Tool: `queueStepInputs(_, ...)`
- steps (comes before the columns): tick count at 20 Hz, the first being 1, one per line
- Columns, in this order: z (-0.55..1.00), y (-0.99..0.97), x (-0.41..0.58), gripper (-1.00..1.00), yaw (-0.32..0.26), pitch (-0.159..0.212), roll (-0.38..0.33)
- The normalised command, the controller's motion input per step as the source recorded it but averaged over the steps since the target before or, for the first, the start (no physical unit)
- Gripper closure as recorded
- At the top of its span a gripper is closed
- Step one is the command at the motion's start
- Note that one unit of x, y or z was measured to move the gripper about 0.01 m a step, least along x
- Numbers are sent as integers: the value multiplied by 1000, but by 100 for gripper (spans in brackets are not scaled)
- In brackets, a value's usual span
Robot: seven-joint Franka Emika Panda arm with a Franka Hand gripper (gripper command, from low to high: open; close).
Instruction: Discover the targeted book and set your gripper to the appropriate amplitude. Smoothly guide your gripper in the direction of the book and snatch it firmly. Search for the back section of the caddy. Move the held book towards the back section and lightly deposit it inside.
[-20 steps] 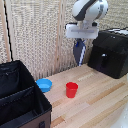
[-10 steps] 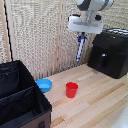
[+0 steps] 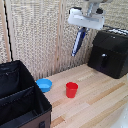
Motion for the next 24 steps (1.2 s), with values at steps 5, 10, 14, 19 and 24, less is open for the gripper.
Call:
queueStepInputs(5, 685, 375, 3, 100, -193, -2, 76)
queueStepInputs(10, 707, 497, 31, 100, -163, 0, 38)
queueStepInputs(14, 678, 671, 145, 100, -97, 12, 16)
queueStepInputs(19, 570, 844, 370, 100, -17, 66, 2)
queueStepInputs(24, 483, 851, 495, 100, -16, 62, 8)
